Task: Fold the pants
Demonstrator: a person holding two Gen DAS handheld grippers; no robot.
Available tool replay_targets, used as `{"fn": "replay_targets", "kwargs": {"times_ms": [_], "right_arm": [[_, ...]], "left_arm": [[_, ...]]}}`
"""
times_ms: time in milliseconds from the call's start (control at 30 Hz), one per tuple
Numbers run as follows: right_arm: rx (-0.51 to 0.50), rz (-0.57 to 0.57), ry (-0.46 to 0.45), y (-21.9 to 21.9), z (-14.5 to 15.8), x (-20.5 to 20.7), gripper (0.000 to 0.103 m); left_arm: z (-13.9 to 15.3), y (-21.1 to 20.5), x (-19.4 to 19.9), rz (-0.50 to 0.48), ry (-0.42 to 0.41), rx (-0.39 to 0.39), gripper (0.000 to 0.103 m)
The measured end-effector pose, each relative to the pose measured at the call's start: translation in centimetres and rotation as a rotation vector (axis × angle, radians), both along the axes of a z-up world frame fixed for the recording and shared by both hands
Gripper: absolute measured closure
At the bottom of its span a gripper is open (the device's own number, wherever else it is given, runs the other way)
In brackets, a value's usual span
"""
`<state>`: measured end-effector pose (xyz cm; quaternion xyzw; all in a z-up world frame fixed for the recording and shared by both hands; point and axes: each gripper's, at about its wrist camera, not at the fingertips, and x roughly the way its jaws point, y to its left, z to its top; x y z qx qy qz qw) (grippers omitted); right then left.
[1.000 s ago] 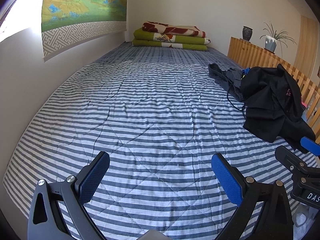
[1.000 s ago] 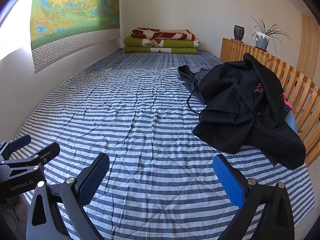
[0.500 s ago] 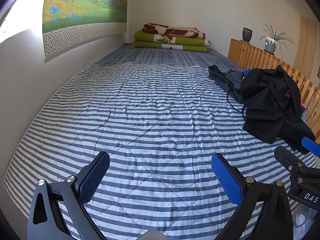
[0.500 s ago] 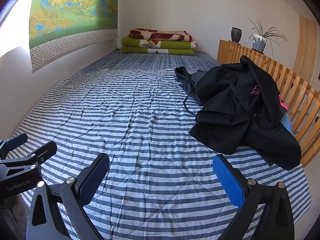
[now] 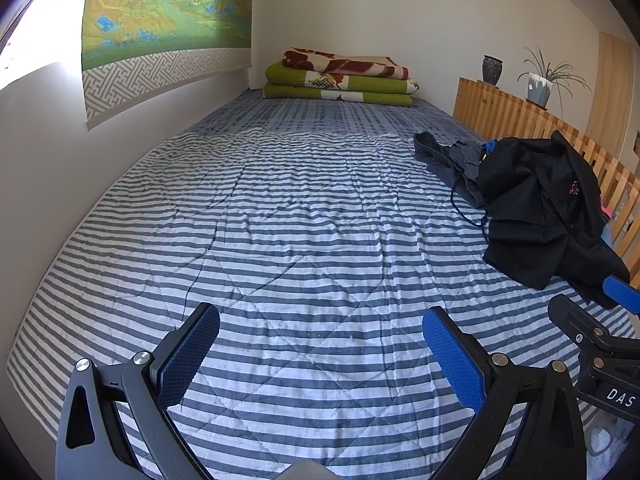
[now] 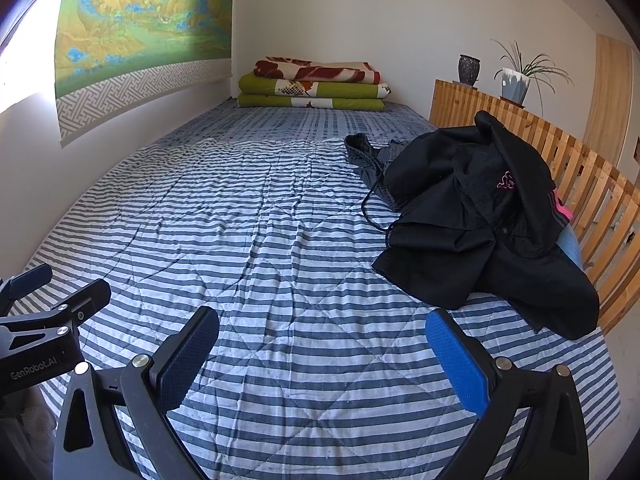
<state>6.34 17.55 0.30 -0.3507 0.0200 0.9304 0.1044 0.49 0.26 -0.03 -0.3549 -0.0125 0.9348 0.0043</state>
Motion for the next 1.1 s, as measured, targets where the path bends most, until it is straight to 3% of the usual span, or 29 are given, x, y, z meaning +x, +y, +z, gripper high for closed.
{"fn": "replay_targets", "kwargs": {"times_ms": [733, 967, 1100], "right_arm": [[-0.007, -0.03, -0.014, 3.2, -0.1, -0.9, 0.001], [0.032, -0.068, -0.009, 6.0, 0.2, -1.6, 0.001], [-0.004, -0.096, -0.012, 9.0, 0.1, -2.1, 0.001]], "left_arm": [[-0.1, 2.5, -2.3, -0.028, -0.014, -0.004, 0.0], [-0.5, 4.0, -3.8, -0.035, -0.02, -0.018, 0.0], [-1.4, 4.9, -4.8, -0.041, -0.045, -0.022, 0.0]]}}
